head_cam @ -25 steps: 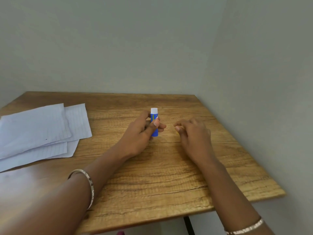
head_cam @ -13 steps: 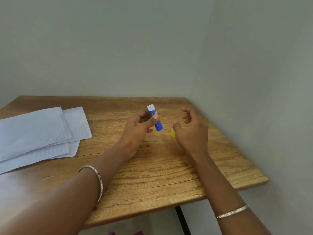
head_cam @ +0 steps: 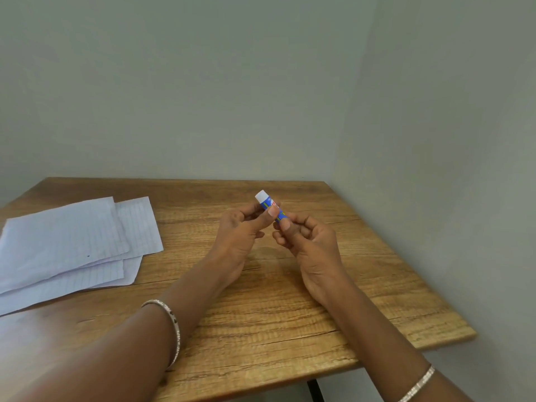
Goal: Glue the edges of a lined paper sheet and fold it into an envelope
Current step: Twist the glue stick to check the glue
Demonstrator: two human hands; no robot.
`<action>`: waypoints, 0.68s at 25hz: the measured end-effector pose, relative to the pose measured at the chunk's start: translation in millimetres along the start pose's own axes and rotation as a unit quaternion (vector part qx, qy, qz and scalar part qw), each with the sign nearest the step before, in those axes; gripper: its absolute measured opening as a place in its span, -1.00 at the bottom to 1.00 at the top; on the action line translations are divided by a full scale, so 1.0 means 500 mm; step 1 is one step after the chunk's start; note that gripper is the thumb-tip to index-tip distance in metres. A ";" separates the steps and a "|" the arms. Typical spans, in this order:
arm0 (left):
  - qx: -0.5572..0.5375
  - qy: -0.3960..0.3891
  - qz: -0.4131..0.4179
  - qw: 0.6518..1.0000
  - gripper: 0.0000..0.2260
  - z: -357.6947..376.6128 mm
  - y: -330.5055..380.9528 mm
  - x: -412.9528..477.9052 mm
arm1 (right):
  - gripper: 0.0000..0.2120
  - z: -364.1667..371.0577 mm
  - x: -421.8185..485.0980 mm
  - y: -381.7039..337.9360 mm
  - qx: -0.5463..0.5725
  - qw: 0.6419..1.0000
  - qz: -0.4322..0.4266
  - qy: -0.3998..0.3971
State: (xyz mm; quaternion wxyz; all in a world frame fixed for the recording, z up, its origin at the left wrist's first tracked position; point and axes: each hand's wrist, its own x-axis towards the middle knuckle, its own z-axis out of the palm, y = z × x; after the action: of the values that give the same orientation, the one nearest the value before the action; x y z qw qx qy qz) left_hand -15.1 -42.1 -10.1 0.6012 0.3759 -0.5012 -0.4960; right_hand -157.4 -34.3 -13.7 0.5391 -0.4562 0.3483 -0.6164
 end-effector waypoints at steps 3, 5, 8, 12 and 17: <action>-0.014 -0.027 0.015 0.999 -0.81 -0.005 0.007 0.002 | -0.72 0.029 -0.005 0.002 0.107 0.991 0.076 0.021; -0.003 -0.027 0.027 0.999 -0.82 -0.009 0.011 0.002 | -0.67 0.041 -0.006 -0.006 0.128 0.984 0.119 0.024; 0.014 -0.016 0.043 0.999 -0.81 -0.013 0.013 0.005 | -0.65 0.040 -0.009 -0.007 0.107 0.987 0.123 0.007; 0.017 -0.001 0.059 0.998 -0.81 -0.010 0.015 0.005 | -0.73 0.035 -0.005 0.006 0.125 0.989 0.082 -0.018; 0.012 -0.006 0.058 0.998 -0.81 -0.011 0.007 0.022 | -0.70 0.035 0.003 0.010 0.080 0.993 0.087 -0.006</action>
State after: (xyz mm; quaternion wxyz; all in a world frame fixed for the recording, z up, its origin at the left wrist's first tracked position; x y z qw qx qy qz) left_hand -8.9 -52.5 -5.2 0.6217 0.3500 -0.5316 -0.4564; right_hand -139.1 -35.7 -12.2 0.6274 -0.3836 0.3331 -0.5901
